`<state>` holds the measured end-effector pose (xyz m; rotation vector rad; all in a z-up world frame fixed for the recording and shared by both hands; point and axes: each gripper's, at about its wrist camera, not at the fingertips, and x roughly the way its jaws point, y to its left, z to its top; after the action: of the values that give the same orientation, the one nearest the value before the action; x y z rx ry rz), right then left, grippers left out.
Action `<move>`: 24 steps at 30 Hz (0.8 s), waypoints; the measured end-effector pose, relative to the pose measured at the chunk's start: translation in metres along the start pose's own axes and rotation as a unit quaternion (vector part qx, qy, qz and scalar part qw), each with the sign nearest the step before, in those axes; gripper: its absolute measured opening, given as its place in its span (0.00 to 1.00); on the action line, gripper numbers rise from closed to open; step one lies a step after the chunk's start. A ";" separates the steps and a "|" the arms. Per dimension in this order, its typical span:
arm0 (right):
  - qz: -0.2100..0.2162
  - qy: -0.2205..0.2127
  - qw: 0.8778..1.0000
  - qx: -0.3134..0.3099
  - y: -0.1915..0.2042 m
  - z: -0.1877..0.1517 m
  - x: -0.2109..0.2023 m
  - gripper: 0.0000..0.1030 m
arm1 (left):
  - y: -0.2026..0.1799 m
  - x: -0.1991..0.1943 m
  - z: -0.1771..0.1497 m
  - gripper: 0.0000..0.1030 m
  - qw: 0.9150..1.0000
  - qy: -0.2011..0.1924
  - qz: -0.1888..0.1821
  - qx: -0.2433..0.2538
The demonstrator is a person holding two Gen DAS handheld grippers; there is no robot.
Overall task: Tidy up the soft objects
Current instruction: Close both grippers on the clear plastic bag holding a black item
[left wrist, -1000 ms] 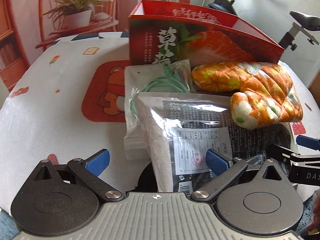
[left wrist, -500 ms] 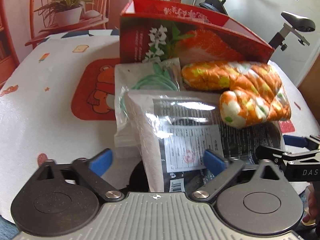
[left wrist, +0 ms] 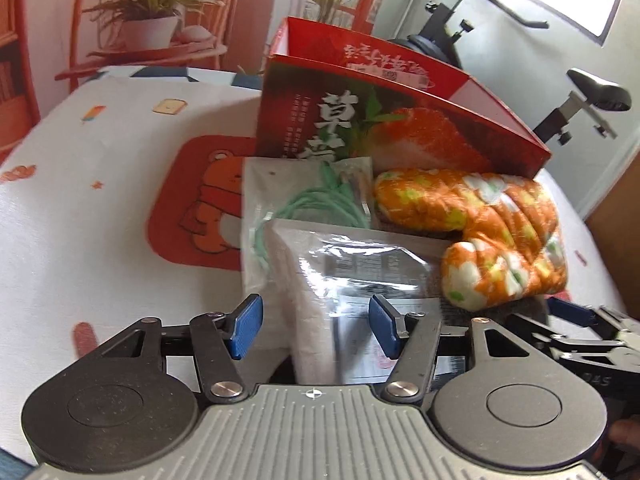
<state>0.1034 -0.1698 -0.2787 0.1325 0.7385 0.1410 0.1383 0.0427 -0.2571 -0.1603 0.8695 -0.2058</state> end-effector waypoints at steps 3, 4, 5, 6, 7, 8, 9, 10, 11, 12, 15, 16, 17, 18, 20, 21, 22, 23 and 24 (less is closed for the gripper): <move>0.006 0.000 1.000 0.014 -0.002 0.001 0.002 0.91 | -0.005 0.003 -0.005 0.60 1.000 0.005 -0.016 0.013; 0.008 -0.002 1.000 0.018 -0.002 0.002 0.002 0.91 | -0.008 0.004 -0.007 0.60 1.000 0.005 -0.017 0.019; 0.010 -0.002 1.000 0.019 -0.002 0.002 0.002 0.93 | -0.010 0.004 -0.008 0.60 1.000 0.004 -0.019 0.023; 0.010 0.001 1.000 0.017 -0.002 0.002 0.004 0.95 | -0.011 0.004 -0.009 0.60 0.999 0.003 -0.021 0.026; 0.008 0.004 1.000 0.012 -0.002 0.002 0.005 0.96 | -0.012 0.004 -0.011 0.60 0.999 0.003 -0.019 0.029; 0.004 0.003 1.000 0.010 -0.001 0.001 0.006 0.96 | -0.013 0.005 -0.011 0.60 0.999 0.002 -0.019 0.031; 0.005 0.003 1.000 0.012 -0.002 0.001 0.007 0.97 | -0.013 0.005 -0.012 0.60 0.999 0.001 -0.018 0.032; 0.007 0.002 1.000 0.017 -0.003 0.001 0.008 0.97 | -0.013 0.005 -0.012 0.60 0.999 0.000 -0.019 0.031; 0.009 0.000 1.000 0.020 -0.003 0.001 0.008 0.95 | -0.013 0.005 -0.012 0.60 0.999 -0.001 -0.020 0.030; 0.011 0.001 1.000 0.022 -0.004 0.002 0.007 0.92 | -0.012 0.004 -0.012 0.58 0.999 -0.001 -0.020 0.027; 0.016 0.006 1.000 0.021 -0.004 0.001 0.007 0.92 | -0.011 0.003 -0.011 0.54 1.000 -0.001 -0.020 0.023; 0.018 0.008 1.000 0.022 -0.004 0.001 0.007 0.92 | -0.010 0.002 -0.011 0.53 1.000 -0.001 -0.020 0.022; 0.020 0.008 0.999 0.024 -0.006 0.002 0.008 0.95 | -0.010 0.002 -0.011 0.53 1.000 -0.001 -0.021 0.022; 0.024 0.008 0.999 0.026 -0.007 0.003 0.009 0.96 | -0.009 0.002 -0.011 0.53 1.000 0.000 -0.021 0.022; 0.032 0.008 0.999 0.029 -0.011 0.006 0.011 0.96 | -0.008 0.003 -0.009 0.53 1.000 0.003 -0.022 0.018; 0.036 0.011 0.999 0.031 -0.013 0.007 0.013 0.97 | -0.008 0.004 -0.007 0.53 1.000 0.006 -0.022 0.015; 0.040 0.018 0.998 0.033 -0.015 0.009 0.015 0.97 | -0.007 0.006 -0.005 0.53 1.000 0.009 -0.024 0.012; 0.045 0.023 0.998 0.035 -0.016 0.010 0.016 0.96 | -0.006 0.007 -0.002 0.53 1.000 0.014 -0.025 0.010; 0.049 0.027 0.998 0.037 -0.016 0.011 0.016 0.94 | -0.006 0.007 0.001 0.52 0.999 0.018 -0.027 0.012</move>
<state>0.1235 -0.1836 -0.2835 0.2365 0.7911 0.2103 0.1427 0.0352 -0.2600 -0.1581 0.8982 -0.2702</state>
